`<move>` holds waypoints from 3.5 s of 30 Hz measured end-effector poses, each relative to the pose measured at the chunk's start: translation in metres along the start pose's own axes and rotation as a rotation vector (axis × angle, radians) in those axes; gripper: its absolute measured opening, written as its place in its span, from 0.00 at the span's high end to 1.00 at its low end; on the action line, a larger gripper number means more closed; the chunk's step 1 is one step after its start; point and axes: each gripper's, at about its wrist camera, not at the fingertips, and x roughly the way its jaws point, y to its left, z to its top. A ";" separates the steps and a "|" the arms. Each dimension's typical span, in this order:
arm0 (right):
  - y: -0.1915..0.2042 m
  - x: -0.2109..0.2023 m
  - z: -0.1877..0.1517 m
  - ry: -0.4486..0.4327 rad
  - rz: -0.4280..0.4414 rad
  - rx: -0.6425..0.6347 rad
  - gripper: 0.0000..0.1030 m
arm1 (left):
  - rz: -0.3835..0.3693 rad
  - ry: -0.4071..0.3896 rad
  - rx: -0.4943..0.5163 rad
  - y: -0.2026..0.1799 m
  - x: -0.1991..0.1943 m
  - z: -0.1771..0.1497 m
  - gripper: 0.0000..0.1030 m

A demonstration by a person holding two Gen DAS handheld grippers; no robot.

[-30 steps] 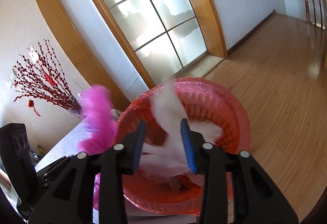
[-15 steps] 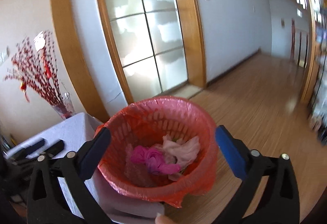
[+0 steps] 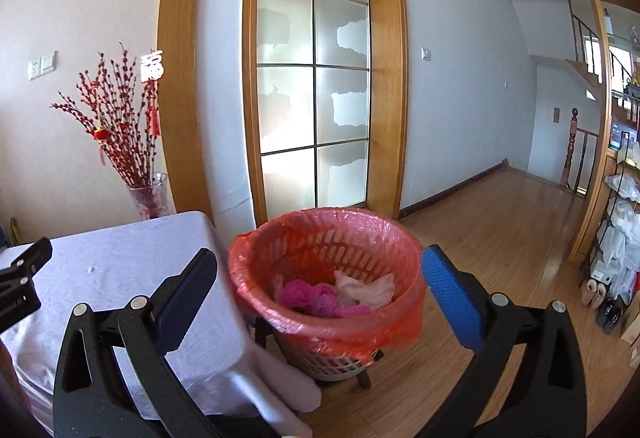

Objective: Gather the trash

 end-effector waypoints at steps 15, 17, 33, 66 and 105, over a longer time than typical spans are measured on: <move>0.013 -0.038 -0.027 -0.007 0.016 -0.103 0.02 | 0.018 -0.022 -0.065 0.010 -0.053 -0.029 0.04; 0.014 -0.041 -0.029 -0.012 0.011 -0.112 0.02 | 0.027 -0.029 -0.062 0.010 -0.057 -0.031 0.04; 0.018 -0.051 -0.036 -0.004 0.046 -0.099 0.02 | 0.080 -0.036 -0.098 0.023 -0.074 -0.047 0.04; 0.015 -0.045 -0.045 0.052 0.037 -0.079 0.02 | 0.074 0.006 -0.109 0.028 -0.070 -0.061 0.04; 0.016 -0.042 -0.048 0.061 0.033 -0.080 0.02 | 0.063 0.023 -0.107 0.030 -0.062 -0.060 0.04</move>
